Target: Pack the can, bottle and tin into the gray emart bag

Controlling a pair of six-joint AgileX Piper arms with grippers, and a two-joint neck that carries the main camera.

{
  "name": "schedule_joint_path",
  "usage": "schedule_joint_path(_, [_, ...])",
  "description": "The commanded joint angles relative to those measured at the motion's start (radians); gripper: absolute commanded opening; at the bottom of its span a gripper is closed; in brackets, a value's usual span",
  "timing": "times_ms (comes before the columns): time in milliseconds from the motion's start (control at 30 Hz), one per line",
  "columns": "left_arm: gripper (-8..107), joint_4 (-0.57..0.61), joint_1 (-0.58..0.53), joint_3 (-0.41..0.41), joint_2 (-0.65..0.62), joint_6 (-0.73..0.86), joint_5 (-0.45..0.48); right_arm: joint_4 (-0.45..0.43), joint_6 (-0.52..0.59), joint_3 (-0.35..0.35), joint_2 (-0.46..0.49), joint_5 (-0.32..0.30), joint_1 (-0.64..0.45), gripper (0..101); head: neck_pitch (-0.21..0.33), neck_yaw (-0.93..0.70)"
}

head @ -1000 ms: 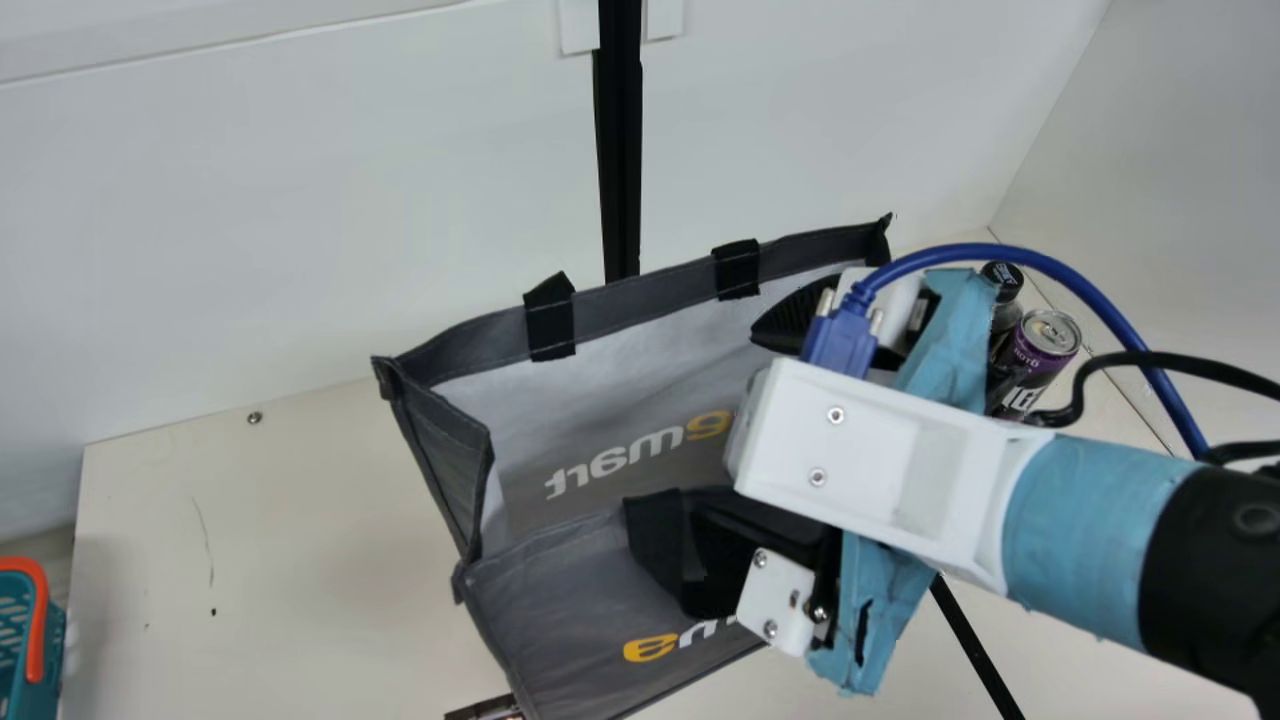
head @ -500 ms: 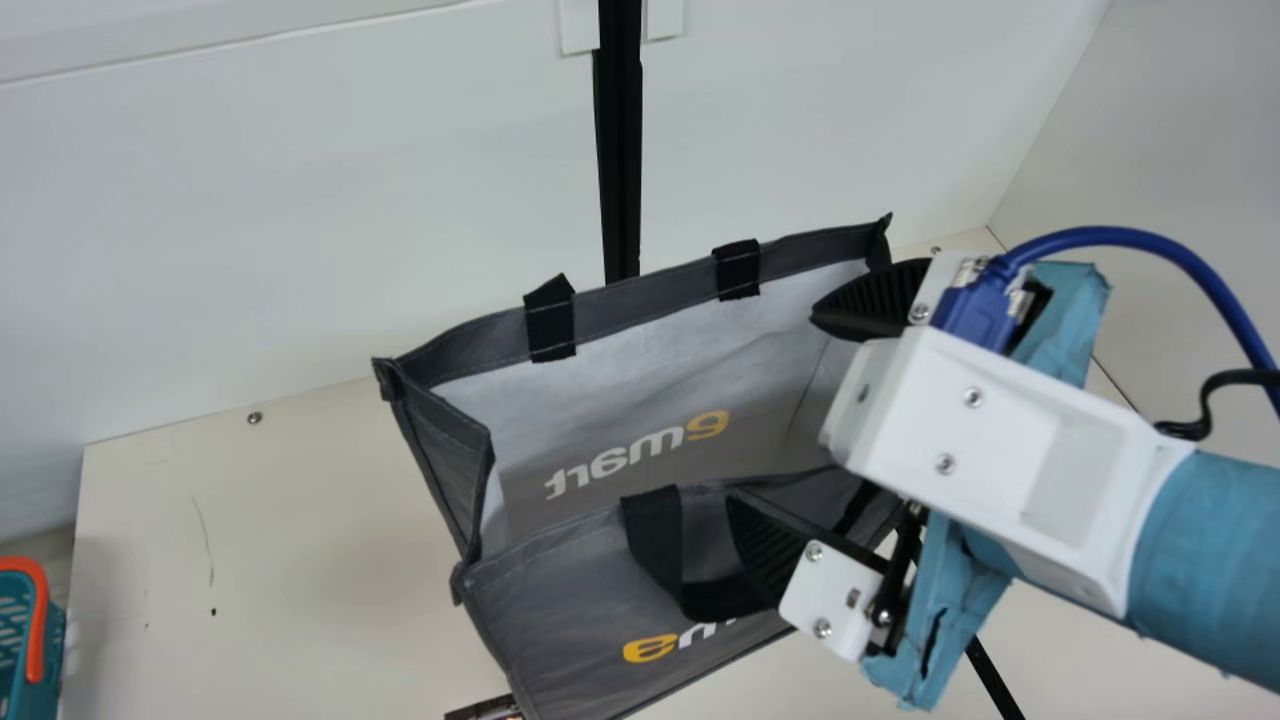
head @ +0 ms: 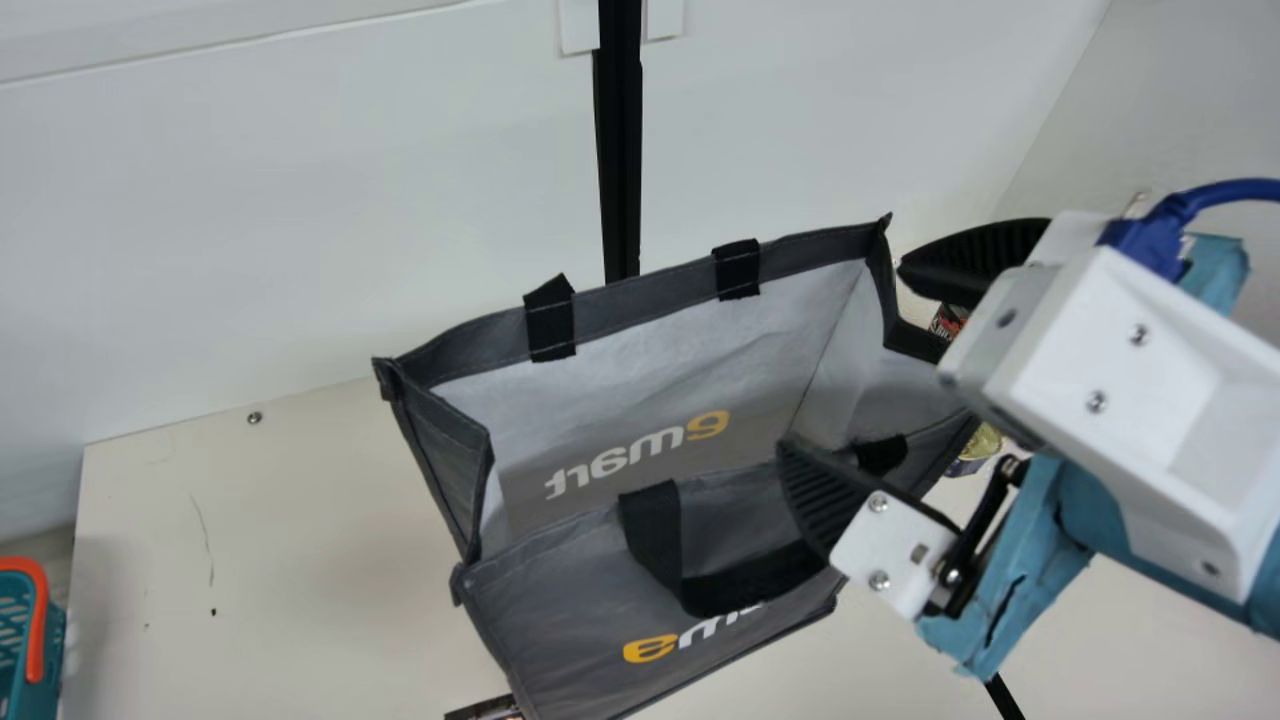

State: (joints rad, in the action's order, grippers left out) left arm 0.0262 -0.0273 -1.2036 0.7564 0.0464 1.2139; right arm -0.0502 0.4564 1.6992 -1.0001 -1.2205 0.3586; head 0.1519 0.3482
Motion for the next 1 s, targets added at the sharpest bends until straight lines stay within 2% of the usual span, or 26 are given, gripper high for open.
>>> schedule_joint_path(0, [90, 0.000, 0.000, 0.000, 0.000, 0.000, 0.000, 0.001, -0.008, 0.009, 0.000, 0.001, -0.020, 91, 0.023, 0.001])
schedule_joint_path(433, [90, 0.000, 0.000, 0.000, 0.000, 0.000, 0.000, -0.030, -0.072, 0.050, -0.011, 0.001, -0.184, 91, 0.023, 0.001])
schedule_joint_path(967, [90, 0.000, 0.000, 0.000, 0.000, 0.000, 0.000, -0.068, -0.135, 0.047, -0.032, 0.001, -0.367, 91, 0.023, 0.001])
